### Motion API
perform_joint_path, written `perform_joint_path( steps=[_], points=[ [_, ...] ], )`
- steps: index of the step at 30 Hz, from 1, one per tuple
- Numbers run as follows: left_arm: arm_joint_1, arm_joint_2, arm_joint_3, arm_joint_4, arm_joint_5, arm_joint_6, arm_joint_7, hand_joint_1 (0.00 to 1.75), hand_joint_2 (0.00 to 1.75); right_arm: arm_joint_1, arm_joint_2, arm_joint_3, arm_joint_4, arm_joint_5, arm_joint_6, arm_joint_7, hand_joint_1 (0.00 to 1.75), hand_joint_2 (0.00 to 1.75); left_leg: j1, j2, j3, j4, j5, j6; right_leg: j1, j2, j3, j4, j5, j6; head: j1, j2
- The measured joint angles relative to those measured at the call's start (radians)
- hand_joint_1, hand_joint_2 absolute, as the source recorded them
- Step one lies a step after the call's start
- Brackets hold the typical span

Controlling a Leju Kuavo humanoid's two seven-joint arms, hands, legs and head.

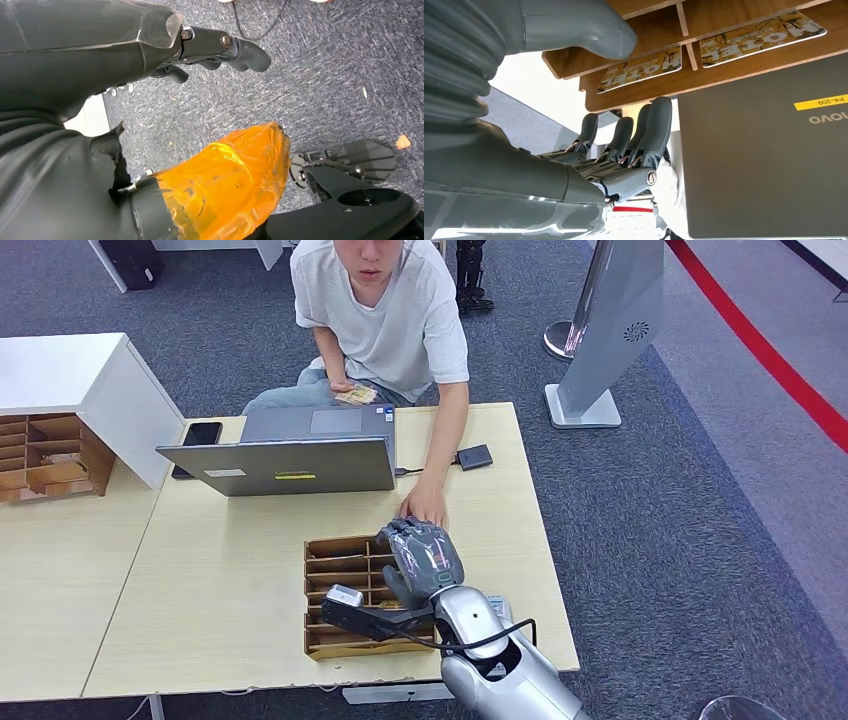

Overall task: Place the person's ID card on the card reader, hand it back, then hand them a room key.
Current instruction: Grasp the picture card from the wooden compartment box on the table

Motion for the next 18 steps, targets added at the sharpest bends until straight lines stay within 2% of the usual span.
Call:
perform_joint_path(
  steps=[18],
  points=[
    [0.002,0.0,0.0,0.0,0.004,0.0,0.0,0.0,0.0,0.001,0.0,0.0,0.01,-0.005,0.023,0.0,0.76,1.75,0.0,0.0,0.0,0.0,0.0,0.0,0.0,0.0,0.0,0.0,0.0,0.0,0.0,0.0]
  ],
)
